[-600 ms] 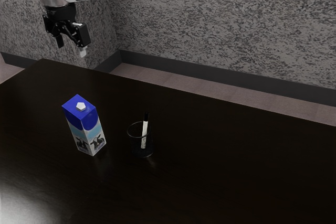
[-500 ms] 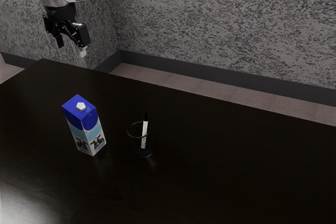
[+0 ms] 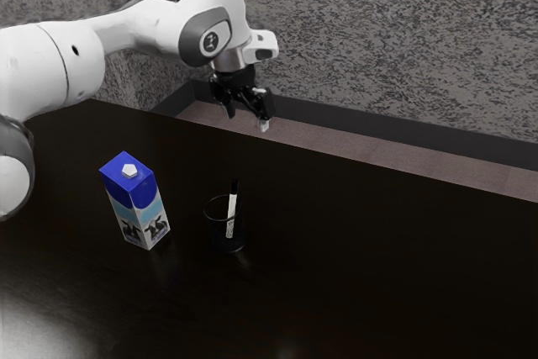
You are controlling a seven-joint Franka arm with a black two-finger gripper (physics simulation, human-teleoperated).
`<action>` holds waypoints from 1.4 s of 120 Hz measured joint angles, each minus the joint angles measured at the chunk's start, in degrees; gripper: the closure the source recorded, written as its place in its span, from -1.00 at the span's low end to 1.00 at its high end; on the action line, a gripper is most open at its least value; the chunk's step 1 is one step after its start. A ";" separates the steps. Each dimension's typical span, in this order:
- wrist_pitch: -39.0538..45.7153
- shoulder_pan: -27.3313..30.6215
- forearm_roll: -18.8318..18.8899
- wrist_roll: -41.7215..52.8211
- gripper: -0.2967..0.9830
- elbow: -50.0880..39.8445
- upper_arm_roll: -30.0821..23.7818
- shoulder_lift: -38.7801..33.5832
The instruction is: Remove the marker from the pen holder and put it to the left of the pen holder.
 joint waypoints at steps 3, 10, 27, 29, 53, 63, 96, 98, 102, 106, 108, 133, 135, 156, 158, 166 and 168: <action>1.43 0.10 -0.19 -0.36 -0.53 0.05 -0.03 1.66; 4.41 0.13 -0.50 -1.18 -0.53 0.06 -0.02 4.46; 9.51 0.57 -0.91 -2.90 -0.53 -0.20 0.09 8.49; 9.93 0.82 -0.98 -3.13 -0.53 -0.27 0.12 8.63; 12.91 4.62 -2.63 -5.86 -0.52 -4.19 -0.19 7.76; 13.43 4.82 -2.90 -7.15 -0.48 -6.10 -1.30 6.55; 18.49 3.83 -3.46 -11.98 -0.42 -21.05 -0.85 -2.30; 18.81 3.88 -3.58 -12.23 -0.42 -21.26 -0.86 -2.37; 19.38 3.88 -3.77 -12.72 -0.42 -21.69 -0.86 -2.44; 19.89 3.86 -3.92 -13.17 -0.41 -22.37 -0.88 -2.53; 20.14 3.89 -3.99 -13.39 -0.41 -22.79 -0.88 -2.60; 22.25 3.82 -4.81 -15.49 -0.31 -26.19 -0.73 -3.56; 22.35 3.67 -4.76 -15.54 -0.31 -26.20 -0.72 -3.55; 23.00 3.09 -4.41 -14.84 -0.28 -26.50 -0.79 -3.63; 23.04 3.10 -4.40 -14.70 -0.28 -26.66 -0.77 -3.72; 23.16 3.15 -4.35 -14.17 -0.25 -27.63 -0.74 -4.39; 23.19 3.16 -4.34 -14.03 -0.24 -27.89 -0.73 -4.61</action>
